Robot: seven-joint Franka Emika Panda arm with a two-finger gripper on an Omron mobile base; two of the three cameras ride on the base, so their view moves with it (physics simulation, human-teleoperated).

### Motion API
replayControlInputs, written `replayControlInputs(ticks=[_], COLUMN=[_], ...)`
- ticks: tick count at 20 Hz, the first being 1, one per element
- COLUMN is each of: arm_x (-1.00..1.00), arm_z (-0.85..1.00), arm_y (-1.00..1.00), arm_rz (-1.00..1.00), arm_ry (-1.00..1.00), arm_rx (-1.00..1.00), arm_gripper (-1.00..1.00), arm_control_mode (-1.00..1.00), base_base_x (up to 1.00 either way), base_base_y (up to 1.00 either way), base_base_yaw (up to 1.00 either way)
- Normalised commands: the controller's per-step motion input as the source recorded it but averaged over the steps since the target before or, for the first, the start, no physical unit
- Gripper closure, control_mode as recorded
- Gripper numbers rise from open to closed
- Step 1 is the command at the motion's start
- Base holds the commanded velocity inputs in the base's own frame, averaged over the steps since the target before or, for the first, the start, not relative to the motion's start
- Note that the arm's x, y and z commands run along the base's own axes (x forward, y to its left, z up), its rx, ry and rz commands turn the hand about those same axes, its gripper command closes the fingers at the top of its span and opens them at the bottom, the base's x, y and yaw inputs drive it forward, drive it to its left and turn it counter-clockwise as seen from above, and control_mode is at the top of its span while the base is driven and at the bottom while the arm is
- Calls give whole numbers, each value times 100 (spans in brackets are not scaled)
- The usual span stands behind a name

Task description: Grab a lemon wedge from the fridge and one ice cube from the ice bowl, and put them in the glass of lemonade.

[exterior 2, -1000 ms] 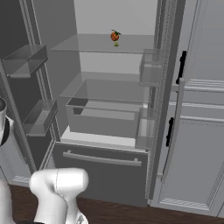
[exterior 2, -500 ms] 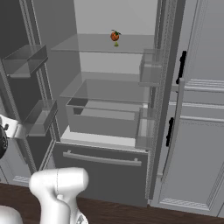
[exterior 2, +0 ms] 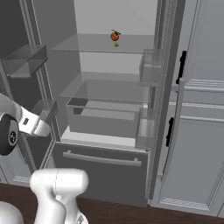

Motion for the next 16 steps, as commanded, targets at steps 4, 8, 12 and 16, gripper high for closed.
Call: replayControlInputs(ticks=[4, 8, 12, 16], arm_x=[44, 7, -3, 0], arm_z=[-12, -52, -23, 0], arm_y=[-100, -96, -43, 3], arm_rz=[-28, -13, 6, 17], arm_ry=[14, 8, 1, -9], arm_rx=[4, 1, -3, -14], arm_gripper=[-100, -100, -100, -100], arm_control_mode=[-100, -100, -100, -100], base_base_x=[0, 0, 0, 0], base_base_y=[0, 0, 0, 0], base_base_yaw=[0, 0, 0, 0])
